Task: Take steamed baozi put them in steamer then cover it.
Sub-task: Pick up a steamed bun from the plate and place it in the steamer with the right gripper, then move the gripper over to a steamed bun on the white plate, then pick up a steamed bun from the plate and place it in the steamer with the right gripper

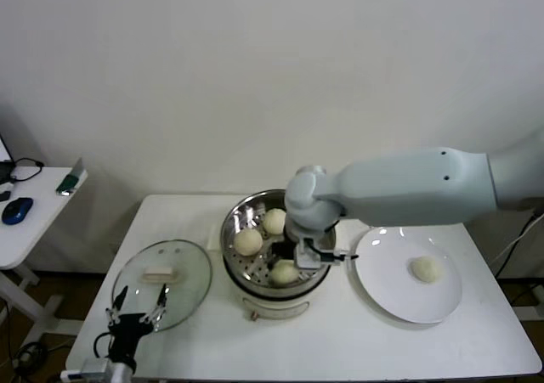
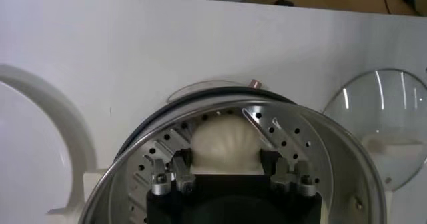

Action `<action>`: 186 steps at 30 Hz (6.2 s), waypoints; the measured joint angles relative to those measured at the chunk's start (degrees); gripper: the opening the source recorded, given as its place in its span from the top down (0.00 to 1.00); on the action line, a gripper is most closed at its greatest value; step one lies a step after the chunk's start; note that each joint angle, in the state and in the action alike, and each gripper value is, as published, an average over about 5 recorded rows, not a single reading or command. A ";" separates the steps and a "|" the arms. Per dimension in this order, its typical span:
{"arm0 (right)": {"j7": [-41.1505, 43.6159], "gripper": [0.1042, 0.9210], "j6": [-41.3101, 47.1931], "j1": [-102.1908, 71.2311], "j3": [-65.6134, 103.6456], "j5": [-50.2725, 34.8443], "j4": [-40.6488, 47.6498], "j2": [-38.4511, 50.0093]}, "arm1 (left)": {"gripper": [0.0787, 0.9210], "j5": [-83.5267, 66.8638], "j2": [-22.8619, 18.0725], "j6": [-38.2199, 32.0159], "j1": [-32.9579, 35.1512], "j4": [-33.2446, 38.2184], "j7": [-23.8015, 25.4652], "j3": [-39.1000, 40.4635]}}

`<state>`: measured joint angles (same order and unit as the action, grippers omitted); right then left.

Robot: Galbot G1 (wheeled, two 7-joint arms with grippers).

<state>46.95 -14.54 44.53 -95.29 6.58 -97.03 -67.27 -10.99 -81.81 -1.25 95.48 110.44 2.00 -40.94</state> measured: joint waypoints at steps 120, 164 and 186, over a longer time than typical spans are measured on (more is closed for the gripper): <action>8.93 0.29 24.19 -3.86 0.60 -30.67 28.16 28.55 | 0.12 -0.54 0.65 0.36 -0.91 -0.63 0.21 -1.00; -3.84 0.29 38.57 2.68 -5.80 -50.02 12.08 2.58 | 0.12 -2.05 1.04 0.05 -1.05 -0.84 0.31 -1.38; -4.32 0.12 37.80 1.35 -4.20 -47.93 12.96 2.18 | 0.12 -1.65 1.08 0.14 -1.11 -0.45 0.45 -1.39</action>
<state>42.63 23.26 45.88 -99.50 -41.35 -84.07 -65.09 -12.64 -80.73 -1.10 94.36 109.99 2.44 -42.34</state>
